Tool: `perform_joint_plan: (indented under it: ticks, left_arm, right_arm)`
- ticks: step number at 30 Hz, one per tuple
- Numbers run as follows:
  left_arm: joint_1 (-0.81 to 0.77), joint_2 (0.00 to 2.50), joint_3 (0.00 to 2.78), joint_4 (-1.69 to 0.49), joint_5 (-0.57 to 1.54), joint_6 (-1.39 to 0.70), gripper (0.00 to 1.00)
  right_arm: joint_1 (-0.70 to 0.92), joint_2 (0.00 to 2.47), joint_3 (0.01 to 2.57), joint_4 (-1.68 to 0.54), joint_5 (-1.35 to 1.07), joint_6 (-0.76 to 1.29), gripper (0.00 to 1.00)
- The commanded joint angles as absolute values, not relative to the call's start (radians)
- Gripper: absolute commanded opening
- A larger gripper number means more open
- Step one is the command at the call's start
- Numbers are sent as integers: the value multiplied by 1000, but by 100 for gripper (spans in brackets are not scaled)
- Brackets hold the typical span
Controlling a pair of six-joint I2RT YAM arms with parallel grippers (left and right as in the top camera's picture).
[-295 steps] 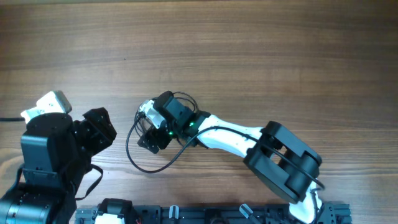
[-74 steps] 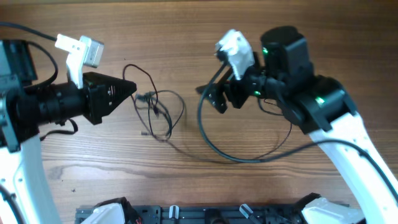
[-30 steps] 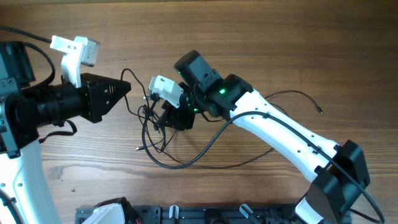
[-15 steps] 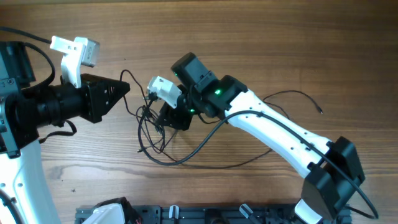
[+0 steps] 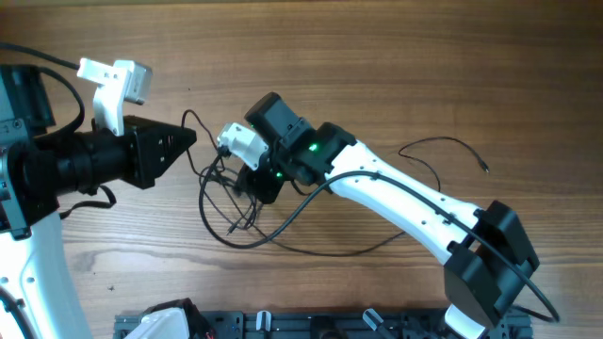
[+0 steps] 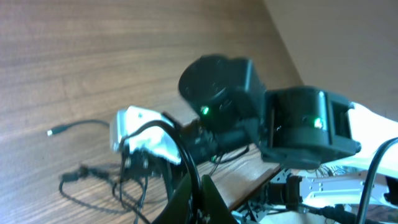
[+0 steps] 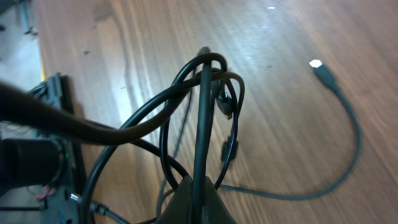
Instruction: Untangle cables
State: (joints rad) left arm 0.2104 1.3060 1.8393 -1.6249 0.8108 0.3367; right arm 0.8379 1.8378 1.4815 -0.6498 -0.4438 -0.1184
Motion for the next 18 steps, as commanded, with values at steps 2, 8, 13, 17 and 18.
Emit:
perform_joint_plan:
  ticks: [2,8,13,17,18]
  left_arm:
    - [209,1305,1851,-1674,725,332,4]
    - [209,1305,1851,-1684,602,293,4]
    - [209,1305,1851,-1684,581,279,4]
    - [209,1305,1851,-1684,580,279,4]
    - [209,1305,1851,-1684,576,279,4]
  right_arm:
    - [812,1672,1526,-644,-330,-78,4]
    - [812,1396,1555,-589,51,-78,4]
    - [812,1205,1555,-499,312,-79,4]
    - [812,1055,1555,-399,427,-79,4]
    - [812,1022,1555,-374,453,-78,4]
